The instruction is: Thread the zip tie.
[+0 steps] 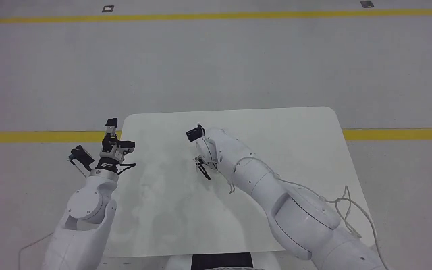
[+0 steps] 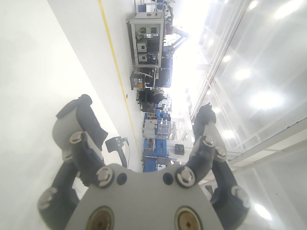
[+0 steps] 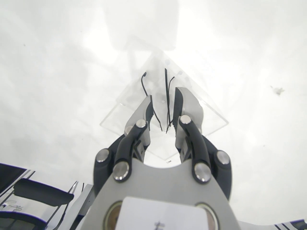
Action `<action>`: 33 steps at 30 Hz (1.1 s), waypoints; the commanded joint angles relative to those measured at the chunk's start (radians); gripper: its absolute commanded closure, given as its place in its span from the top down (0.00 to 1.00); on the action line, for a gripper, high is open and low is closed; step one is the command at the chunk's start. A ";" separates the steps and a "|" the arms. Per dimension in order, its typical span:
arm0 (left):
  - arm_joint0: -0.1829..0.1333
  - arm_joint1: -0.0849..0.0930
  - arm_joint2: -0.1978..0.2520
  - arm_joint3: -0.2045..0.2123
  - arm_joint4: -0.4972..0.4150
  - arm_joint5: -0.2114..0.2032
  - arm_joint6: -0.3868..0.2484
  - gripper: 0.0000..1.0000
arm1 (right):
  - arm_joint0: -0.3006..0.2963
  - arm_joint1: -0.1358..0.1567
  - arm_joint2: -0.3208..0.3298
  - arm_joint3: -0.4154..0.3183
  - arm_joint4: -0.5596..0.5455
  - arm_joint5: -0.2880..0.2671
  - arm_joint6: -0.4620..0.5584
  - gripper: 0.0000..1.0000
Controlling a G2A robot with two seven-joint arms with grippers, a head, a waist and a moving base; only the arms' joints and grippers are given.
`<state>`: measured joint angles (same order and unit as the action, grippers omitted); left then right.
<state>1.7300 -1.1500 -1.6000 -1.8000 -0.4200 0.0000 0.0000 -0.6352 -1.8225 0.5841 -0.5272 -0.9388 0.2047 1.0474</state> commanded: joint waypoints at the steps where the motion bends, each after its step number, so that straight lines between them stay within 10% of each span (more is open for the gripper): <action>1: 0.000 0.000 0.000 0.000 0.000 0.000 0.000 1.00 | -0.002 0.001 0.003 -0.005 -0.005 -0.004 0.002 0.22; 33: 0.000 0.000 0.000 0.000 0.000 0.000 0.000 1.00 | -0.035 -0.009 0.009 -0.025 -0.069 -0.056 0.014 0.14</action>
<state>1.7300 -1.1500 -1.6000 -1.8000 -0.4200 0.0000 0.0000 -0.6701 -1.8305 0.5937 -0.5542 -1.0064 0.1482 1.0623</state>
